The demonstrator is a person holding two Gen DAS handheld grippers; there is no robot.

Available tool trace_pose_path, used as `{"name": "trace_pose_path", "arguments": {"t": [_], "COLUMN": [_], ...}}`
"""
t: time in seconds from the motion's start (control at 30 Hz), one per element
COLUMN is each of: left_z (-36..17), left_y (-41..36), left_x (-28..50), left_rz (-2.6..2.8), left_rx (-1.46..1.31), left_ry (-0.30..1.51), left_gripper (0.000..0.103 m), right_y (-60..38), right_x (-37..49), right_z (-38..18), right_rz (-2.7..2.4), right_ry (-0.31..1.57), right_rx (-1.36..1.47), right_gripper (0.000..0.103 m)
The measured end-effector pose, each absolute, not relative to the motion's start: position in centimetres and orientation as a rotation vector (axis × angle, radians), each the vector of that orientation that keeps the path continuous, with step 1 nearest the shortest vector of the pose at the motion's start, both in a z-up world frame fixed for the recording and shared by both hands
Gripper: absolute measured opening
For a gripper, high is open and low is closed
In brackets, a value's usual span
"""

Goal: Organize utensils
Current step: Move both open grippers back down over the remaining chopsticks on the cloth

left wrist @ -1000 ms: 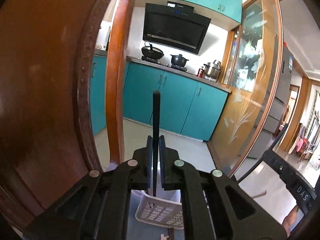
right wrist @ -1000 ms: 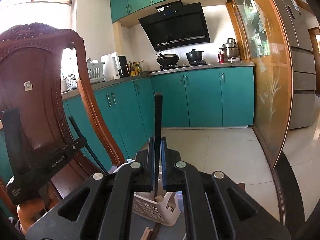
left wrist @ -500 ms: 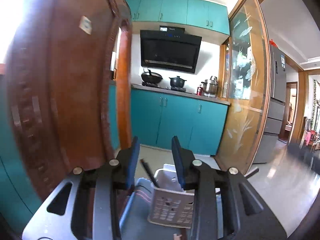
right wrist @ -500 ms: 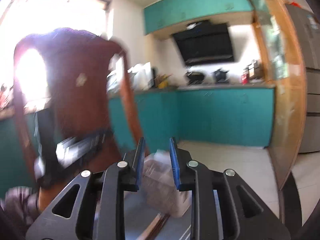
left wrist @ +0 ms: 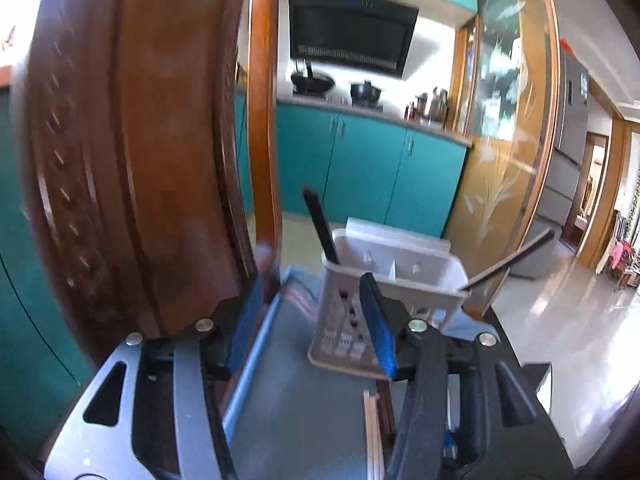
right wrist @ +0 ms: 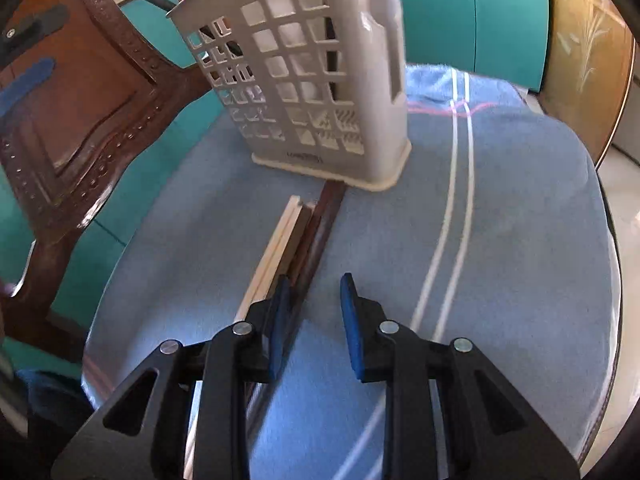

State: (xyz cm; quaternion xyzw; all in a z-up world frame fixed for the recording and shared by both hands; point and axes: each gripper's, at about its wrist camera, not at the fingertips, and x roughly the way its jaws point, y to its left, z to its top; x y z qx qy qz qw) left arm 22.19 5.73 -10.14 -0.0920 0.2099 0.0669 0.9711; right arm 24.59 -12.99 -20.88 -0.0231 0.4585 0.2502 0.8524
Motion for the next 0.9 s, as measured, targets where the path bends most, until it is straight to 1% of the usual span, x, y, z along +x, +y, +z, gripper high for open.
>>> {"name": "trace_pose_path", "arguments": {"t": [0.07, 0.2, 0.3, 0.33, 0.53, 0.8, 0.9], "left_z": [-10.9, -13.1, -15.3, -16.0, -20.0, -24.0, -24.4], "left_y": [5.8, 5.7, 5.7, 5.6, 4.4, 2.1, 2.3], "left_x": [22.7, 24.2, 24.9, 25.2, 26.2, 26.4, 26.0], "left_rz": [0.126, 0.112, 0.072, 0.058, -0.009, -0.035, -0.038], "left_rx": [-0.188, -0.171, -0.183, -0.184, -0.155, -0.057, -0.058], "left_ry": [0.472, 0.606, 0.715, 0.760, 0.948, 1.078, 1.073], "left_gripper": [0.053, 0.055, 0.055, 0.055, 0.055, 0.055, 0.055], "right_y": [-12.3, -12.2, -13.5, -14.2, -17.7, -19.0, -18.5], "right_x": [24.3, 24.4, 24.3, 24.3, 25.5, 26.3, 26.3], "right_z": [-20.9, -20.8, -20.7, -20.7, -20.4, -20.2, -20.1], "right_rz": [0.504, 0.522, 0.575, 0.587, 0.501, 0.431, 0.443], "right_ry": [0.959, 1.045, 1.100, 1.116, 1.094, 1.091, 1.083], "right_rx": [-0.092, -0.153, -0.169, -0.174, -0.079, 0.000, -0.005], "right_gripper": [0.027, 0.026, 0.020, 0.020, 0.020, 0.020, 0.020]}}
